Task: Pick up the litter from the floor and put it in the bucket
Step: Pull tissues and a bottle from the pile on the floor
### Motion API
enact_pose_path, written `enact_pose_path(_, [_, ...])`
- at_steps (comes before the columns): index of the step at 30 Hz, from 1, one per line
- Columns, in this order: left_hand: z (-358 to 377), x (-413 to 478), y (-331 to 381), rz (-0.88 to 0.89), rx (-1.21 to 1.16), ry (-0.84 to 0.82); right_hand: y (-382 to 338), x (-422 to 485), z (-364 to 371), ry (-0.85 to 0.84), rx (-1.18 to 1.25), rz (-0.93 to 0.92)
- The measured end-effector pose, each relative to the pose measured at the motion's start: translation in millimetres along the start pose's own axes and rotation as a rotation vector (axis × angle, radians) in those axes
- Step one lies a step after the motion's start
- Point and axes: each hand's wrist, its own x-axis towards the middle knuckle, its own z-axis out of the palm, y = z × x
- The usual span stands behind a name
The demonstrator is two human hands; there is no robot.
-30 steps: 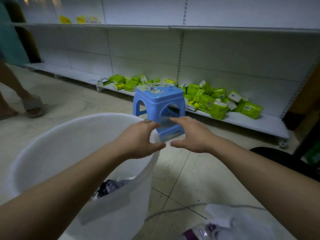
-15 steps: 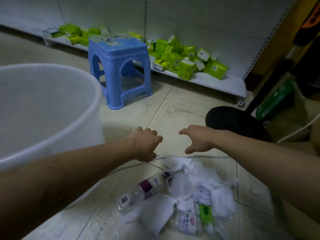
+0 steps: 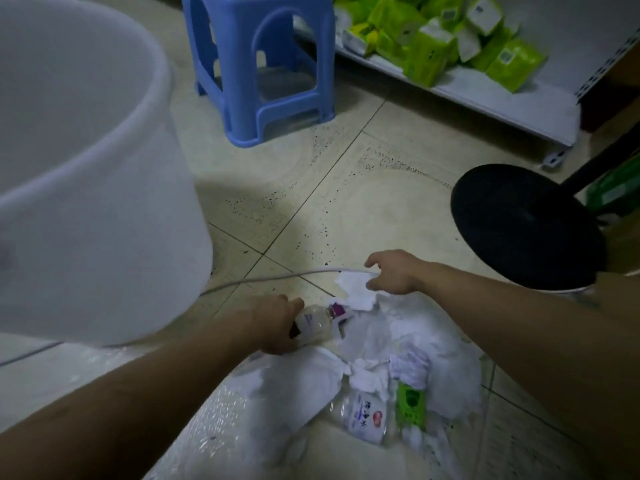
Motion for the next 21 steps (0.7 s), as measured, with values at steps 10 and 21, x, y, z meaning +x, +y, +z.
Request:
enact_pose_path(10, [22, -7, -27, -0.150, -0.284, 0.114, -3, 37, 45, 0.015, -0.123, 0.081])
enact_pose_path(21, [-9, -14, -49, -0.271, -0.550, 0.390, -34, 44, 23, -0.015, 0.006, -0.089])
